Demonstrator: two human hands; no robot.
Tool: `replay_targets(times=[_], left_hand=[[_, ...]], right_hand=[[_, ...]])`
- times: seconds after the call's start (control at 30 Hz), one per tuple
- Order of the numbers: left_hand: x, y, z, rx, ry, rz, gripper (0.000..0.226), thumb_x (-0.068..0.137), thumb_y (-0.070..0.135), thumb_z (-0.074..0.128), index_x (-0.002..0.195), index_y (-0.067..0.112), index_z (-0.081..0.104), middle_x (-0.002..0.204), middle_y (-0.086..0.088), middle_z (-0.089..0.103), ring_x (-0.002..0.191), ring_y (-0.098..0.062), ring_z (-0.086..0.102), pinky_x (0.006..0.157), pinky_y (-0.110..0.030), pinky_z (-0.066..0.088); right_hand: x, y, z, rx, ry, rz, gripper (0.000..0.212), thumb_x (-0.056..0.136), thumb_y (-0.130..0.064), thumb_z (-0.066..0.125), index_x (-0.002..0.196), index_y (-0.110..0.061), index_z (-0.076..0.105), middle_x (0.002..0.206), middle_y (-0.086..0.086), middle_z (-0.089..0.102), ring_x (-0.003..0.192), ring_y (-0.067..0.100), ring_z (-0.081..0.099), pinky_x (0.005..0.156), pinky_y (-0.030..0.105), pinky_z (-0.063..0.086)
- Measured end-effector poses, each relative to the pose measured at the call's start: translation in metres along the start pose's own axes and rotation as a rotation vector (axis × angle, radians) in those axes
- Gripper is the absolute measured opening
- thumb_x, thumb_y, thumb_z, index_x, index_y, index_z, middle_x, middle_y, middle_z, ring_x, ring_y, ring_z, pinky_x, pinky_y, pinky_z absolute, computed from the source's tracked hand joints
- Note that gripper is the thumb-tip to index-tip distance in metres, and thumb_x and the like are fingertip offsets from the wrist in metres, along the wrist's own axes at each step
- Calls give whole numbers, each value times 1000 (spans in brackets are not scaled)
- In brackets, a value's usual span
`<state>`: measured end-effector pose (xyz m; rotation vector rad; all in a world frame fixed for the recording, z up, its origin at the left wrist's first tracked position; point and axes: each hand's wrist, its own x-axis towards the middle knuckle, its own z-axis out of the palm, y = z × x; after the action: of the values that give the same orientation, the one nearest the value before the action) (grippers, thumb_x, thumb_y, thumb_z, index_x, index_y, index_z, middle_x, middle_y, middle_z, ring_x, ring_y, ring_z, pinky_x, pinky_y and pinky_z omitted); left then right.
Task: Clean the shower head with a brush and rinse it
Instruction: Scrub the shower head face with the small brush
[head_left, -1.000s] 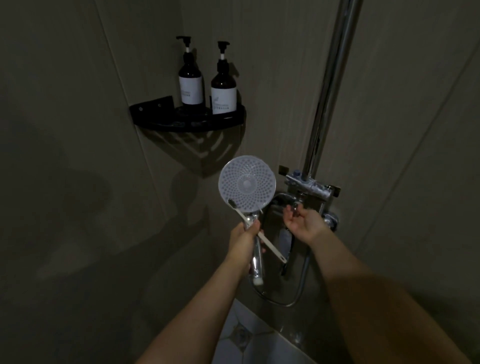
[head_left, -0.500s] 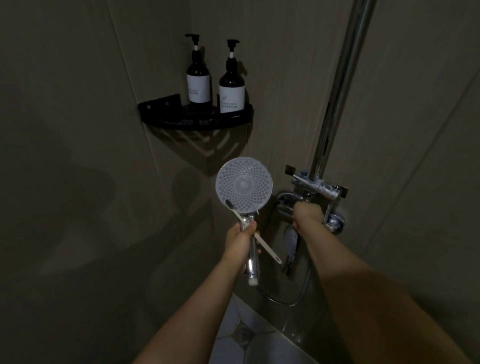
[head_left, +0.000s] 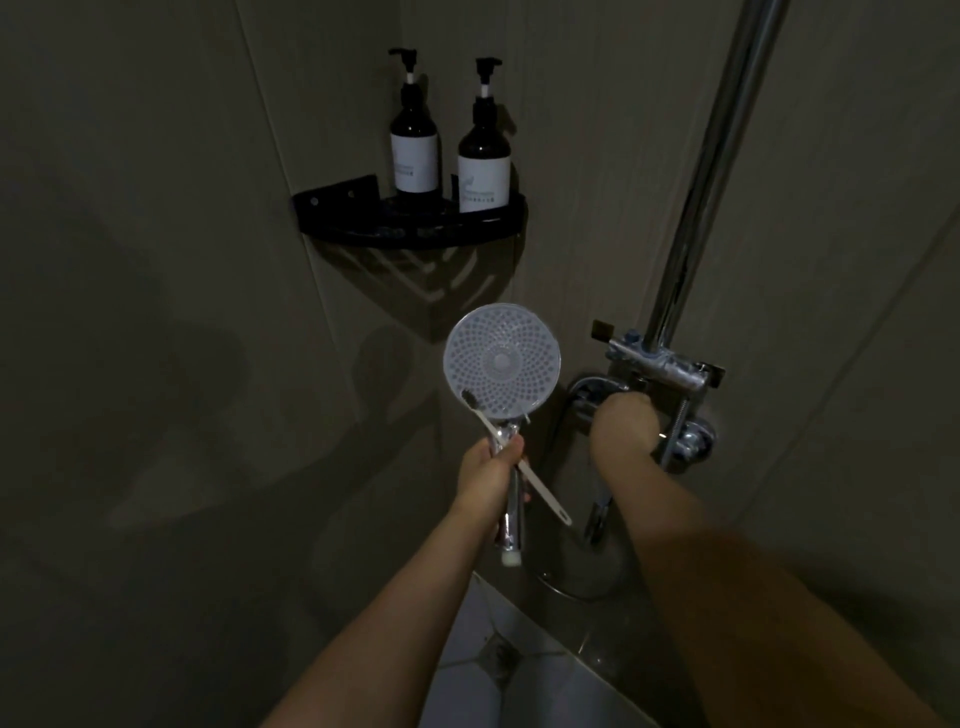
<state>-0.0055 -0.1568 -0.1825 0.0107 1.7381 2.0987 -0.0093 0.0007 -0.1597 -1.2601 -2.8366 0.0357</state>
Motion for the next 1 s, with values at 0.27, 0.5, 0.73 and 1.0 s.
replay_targets(times=[0.27,0.5,0.73,1.0], left_hand=[[-3,-1,9,-123,44,-38,14,90,21,55,78,14,56,65,-3,56,55,-15,55,48,-26,46],[-24,-9,25,-179,61,-58,16,91,15,55,74,13,54,64,-4,54,59,-17,54,59,-28,47],[-40,-39,27,-156,54,-42,12,90,16,55,79,13,57,70,-7,57,68,-21,56,76,-40,47],[-31,-116,18,-143,32,-111,11,88,18,60,79,12,59,56,-3,59,49,-16,57,49,-27,47]], right_hand=[[-23,12,-44,147,-315,-195,47,97,-40,35,112,-2,59,111,16,63,95,26,63,81,33,50],[-93,31,-36,533,-801,-499,27,98,-22,40,79,-10,53,66,2,55,56,9,55,52,19,43],[-107,59,3,704,-624,-521,32,96,-14,41,66,-19,48,59,1,47,46,9,46,46,18,39],[-101,81,75,901,-436,-275,14,88,-26,59,78,-17,58,70,-2,57,63,7,53,62,23,42]])
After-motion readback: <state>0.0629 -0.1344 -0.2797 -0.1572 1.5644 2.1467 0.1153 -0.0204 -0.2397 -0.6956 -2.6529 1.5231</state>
